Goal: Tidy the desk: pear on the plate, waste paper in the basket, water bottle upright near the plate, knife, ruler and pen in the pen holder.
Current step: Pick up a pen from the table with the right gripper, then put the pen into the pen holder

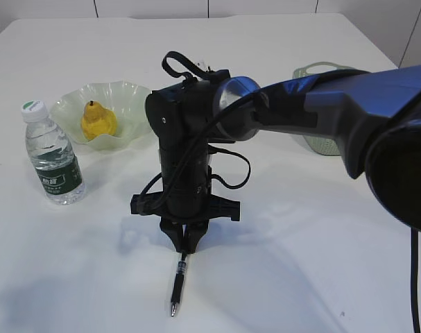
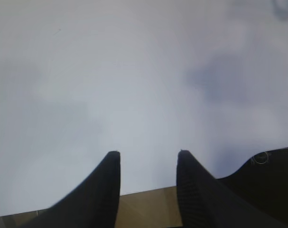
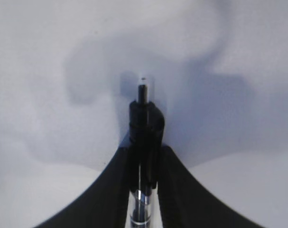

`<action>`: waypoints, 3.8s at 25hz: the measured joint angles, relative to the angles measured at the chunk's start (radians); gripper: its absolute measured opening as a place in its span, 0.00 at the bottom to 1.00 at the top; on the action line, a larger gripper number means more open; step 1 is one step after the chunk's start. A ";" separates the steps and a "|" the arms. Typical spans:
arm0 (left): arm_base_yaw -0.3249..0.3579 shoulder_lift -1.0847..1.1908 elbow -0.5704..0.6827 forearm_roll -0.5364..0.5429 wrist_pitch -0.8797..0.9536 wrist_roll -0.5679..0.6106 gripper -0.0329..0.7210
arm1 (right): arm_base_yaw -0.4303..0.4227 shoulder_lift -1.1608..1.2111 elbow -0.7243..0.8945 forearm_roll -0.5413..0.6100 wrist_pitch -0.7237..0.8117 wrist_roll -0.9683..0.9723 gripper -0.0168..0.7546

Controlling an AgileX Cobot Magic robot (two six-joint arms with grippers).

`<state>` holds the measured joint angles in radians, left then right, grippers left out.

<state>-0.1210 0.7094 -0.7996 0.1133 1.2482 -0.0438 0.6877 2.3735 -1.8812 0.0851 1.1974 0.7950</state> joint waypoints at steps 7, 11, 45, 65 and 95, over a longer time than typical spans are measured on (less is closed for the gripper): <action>0.000 0.000 0.000 0.014 0.000 0.000 0.41 | 0.000 0.000 0.000 -0.002 0.003 -0.016 0.25; 0.000 0.000 0.000 0.028 0.000 0.000 0.41 | 0.000 0.006 -0.019 -0.009 0.015 -0.039 0.25; 0.000 0.000 0.000 0.033 0.000 0.000 0.41 | 0.000 0.018 -0.394 -0.256 0.031 -0.453 0.25; 0.000 0.000 0.000 0.036 0.000 0.000 0.41 | 0.000 -0.112 -0.395 -0.312 0.046 -0.520 0.24; 0.000 0.000 0.000 0.036 0.000 0.000 0.41 | -0.026 -0.221 -0.395 -0.440 -0.244 -0.614 0.24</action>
<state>-0.1210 0.7094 -0.7996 0.1496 1.2482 -0.0438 0.6615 2.1530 -2.2763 -0.3547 0.9535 0.1811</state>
